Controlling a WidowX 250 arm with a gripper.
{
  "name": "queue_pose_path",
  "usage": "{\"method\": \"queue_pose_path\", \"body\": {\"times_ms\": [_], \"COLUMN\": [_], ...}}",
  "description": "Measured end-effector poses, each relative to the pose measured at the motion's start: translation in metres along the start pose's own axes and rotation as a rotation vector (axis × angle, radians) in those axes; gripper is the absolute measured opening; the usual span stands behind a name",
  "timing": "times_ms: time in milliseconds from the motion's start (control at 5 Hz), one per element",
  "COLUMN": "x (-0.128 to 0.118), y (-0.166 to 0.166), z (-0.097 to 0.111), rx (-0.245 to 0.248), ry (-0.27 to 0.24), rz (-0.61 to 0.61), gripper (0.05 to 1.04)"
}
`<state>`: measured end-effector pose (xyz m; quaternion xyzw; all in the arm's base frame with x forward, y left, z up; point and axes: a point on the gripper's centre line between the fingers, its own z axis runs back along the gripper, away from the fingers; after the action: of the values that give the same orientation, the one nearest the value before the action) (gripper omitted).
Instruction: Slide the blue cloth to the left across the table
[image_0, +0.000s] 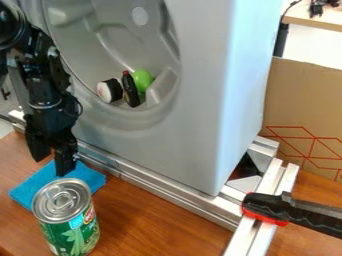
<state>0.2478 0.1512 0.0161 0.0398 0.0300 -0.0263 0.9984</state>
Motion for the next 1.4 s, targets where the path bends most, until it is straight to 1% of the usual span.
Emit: {"method": "queue_pose_path", "body": {"times_ms": [200,400,600,800,1000,1200,1400], "x": [0.001,-0.001,-0.001,-0.003,-0.009,-0.028,-0.064], "y": [0.0,-0.001,-0.002,0.0,0.007,0.021,0.034], "z": [-0.013,-0.027,-0.041,-0.043,-0.043,-0.043,-0.045], "rx": [-0.003,0.033,0.035,0.057,0.104,0.148,0.143], "ry": [0.017,0.07,0.098,0.099,0.118,0.189,0.281], "rz": [0.006,0.025,0.021,0.036,0.075,0.132,0.218], "gripper": [1.0,1.0,1.0,1.001,1.001,1.001,1.001]}}
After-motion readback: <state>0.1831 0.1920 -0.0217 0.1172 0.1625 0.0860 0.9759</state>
